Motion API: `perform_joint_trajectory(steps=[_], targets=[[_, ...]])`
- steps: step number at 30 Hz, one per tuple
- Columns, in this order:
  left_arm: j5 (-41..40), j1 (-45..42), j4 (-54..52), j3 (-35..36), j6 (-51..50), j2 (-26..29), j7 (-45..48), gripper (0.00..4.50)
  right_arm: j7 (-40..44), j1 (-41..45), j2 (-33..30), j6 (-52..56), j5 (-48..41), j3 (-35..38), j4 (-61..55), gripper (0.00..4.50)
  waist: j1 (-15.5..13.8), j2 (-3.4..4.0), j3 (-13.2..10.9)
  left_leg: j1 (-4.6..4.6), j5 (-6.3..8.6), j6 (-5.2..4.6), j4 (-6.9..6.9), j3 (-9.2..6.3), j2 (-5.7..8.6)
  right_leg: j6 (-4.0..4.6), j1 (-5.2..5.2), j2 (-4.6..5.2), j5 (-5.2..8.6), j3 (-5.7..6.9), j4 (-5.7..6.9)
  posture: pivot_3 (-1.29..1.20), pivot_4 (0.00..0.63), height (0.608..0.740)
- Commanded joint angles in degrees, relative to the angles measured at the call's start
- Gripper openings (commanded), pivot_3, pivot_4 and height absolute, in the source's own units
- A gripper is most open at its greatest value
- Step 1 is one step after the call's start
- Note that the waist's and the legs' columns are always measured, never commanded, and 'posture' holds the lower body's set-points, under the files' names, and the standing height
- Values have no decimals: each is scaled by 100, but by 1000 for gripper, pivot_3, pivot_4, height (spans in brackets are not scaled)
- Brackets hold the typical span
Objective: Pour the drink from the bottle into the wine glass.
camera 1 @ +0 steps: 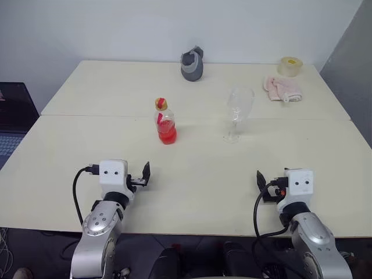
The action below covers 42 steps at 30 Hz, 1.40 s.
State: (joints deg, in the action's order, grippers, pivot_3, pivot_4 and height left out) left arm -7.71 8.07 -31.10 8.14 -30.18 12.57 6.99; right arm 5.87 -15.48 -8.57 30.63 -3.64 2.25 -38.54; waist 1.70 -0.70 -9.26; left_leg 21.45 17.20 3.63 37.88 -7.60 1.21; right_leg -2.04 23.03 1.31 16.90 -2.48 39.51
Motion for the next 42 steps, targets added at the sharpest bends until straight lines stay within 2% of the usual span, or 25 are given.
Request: perform_joint_trajectory(steps=[1, 8, 20, 24, 26, 42], targets=[[18, -85, -115, -55, 134, 32, 53, 4477, 62, 18, -52, -92, -76, 105, -204, 4500, 0, 0, 0, 0, 0, 0, 0, 0, 0, 0, 0, 0, 0, 0, 0, 0, 150, 740], [166, -310, 68, -222, 458, 275, 269, 4477, 432, 154, -200, -60, -395, 163, -220, 4500, 0, 0, 0, 0, 0, 0, 0, 1, 1, 0, 0, -2, 0, 1, 1, 0, 150, 740], [-42, -1285, 1099, -136, 819, 385, 559, 4477, 2446, 925, -1231, -309, -2059, 214, -104, 4500, -2, -1, -1, -6, 5, -9, 2, -6, 5, 0, -18, -2, -1, 13, -6, 0, 150, 740], [-41, -1333, 1361, -297, 952, 324, 719, 4477, 3145, 1084, -1478, -679, -2261, 5, 95, 4500, 6, -1, -4, -66, 8, -14, -12, -8, 3, -1, -87, -3, -1, 17, -37, 0, 150, 740], [-58, -1475, 1543, -315, 1043, 322, 778, 4477, 3431, 1202, -1604, -918, -2220, -103, 279, 4500, 0, -1, -5, -67, 8, -14, -12, -10, 3, -5, -92, -4, -3, 19, -46, 0, 150, 740], [-131, -2095, 2420, -297, 1413, 499, 1249, 4477, 3259, 1399, -1680, -1067, -2118, -128, 617, 4500, -10, -5, -6, -63, 6, -10, -7, -12, 5, -10, -93, 1, -6, 17, -48, 0, 150, 740]])
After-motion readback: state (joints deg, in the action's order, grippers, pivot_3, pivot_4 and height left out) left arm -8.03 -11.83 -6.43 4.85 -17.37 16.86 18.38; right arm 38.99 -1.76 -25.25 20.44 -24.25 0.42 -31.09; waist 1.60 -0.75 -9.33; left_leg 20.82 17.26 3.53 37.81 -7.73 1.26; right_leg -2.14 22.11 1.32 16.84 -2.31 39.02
